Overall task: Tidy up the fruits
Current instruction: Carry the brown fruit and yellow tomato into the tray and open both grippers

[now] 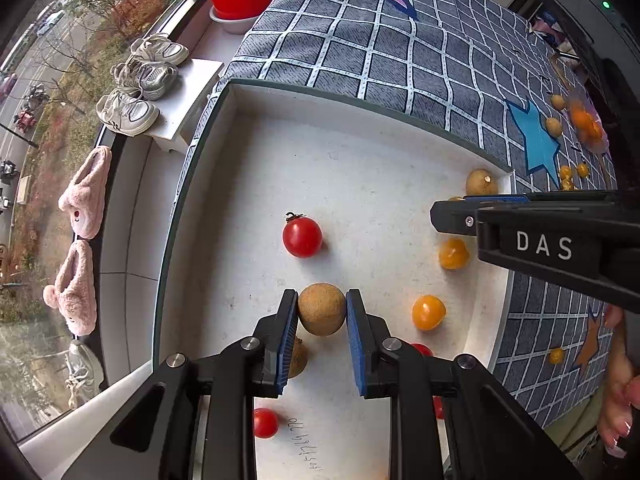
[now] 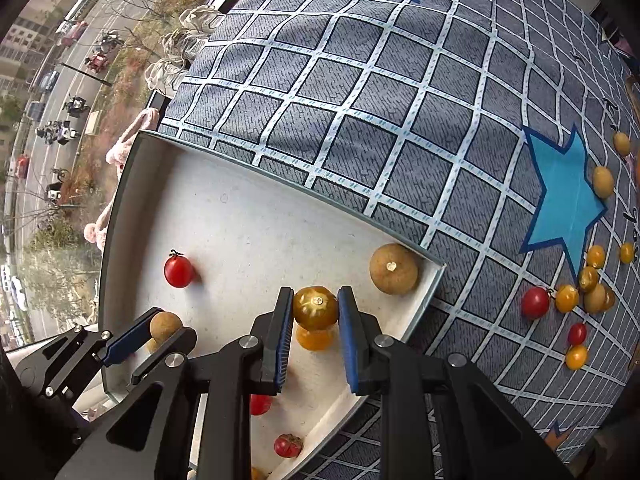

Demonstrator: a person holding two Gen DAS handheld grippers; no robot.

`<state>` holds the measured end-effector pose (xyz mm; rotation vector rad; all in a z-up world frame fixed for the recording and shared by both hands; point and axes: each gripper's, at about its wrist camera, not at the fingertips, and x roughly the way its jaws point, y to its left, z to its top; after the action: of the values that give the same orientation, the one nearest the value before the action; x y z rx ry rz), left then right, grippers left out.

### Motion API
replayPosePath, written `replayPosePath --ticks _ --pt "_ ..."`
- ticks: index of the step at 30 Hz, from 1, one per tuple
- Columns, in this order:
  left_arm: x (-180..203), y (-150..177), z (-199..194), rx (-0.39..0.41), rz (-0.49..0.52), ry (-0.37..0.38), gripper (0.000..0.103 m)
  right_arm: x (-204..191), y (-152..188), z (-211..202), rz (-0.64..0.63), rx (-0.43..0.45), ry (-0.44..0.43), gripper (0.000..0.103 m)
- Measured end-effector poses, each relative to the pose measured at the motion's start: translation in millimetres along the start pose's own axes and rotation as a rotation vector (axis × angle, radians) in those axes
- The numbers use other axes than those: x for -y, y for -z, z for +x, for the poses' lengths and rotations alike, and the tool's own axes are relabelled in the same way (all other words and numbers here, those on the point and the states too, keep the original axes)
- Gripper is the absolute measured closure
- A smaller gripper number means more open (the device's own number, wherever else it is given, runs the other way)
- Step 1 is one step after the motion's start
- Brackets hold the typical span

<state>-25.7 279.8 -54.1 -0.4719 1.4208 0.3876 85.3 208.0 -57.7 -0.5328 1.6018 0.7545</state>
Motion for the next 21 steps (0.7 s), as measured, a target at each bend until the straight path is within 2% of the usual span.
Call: replayPosePath --ticks 2,5,7,9,11,12,13,14,16,17,21 --pt "0.2 -0.2 2.5 -0.006 -0.001 -0.009 0.078 -1.2 -4.0 9.6 -0.004 -0.021 0.010 0.079" --pt "-0.5 0.4 4.8 -0.010 -0.003 -0.016 0.078 -8.6 -9.4 10.2 -0.041 -0.007 0.020 0.077" --pt "-0.5 -0.3 6.4 -0.018 -0.006 -0.020 0.078 -12.7 -13.9 11.6 -0.060 -0.010 0.012 0.068" --pt "-0.1 -0.4 7.1 -0.023 -0.005 -0.028 0.078 -15.1 -15.6 11.2 -0.056 -0.018 0.016 0.049" --pt "0.5 -0.1 5.7 -0.022 -0.002 -0.032 0.078 -14.7 -15.2 7.7 -0.045 -0.015 0.005 0.046" --pt "0.8 0.5 4.2 -0.022 -0.001 -0.032 0.078 -12.6 -12.4 4.6 -0.042 -0.015 -0.003 0.041" --pt "1.1 1.0 2.9 -0.022 0.000 -0.032 0.072 -12.4 -10.0 0.6 -0.044 -0.014 -0.006 0.037" --pt "2.3 2.2 0.2 -0.020 -0.001 -0.035 0.046 -12.5 -6.7 -4.2 -0.048 -0.008 -0.004 0.030" --pt "2.6 6.4 -9.7 0.023 -0.004 -0.059 0.018 -13.3 0.5 -14.9 -0.051 0.006 0.000 0.025" --pt "4.3 9.0 -16.2 0.038 -0.002 -0.062 0.018 -12.2 4.0 -20.1 -0.049 0.010 0.001 0.024" --pt "3.1 14.6 -23.7 0.012 0.002 -0.045 0.018 -5.5 20.6 -37.1 -0.033 0.015 0.033 0.020"
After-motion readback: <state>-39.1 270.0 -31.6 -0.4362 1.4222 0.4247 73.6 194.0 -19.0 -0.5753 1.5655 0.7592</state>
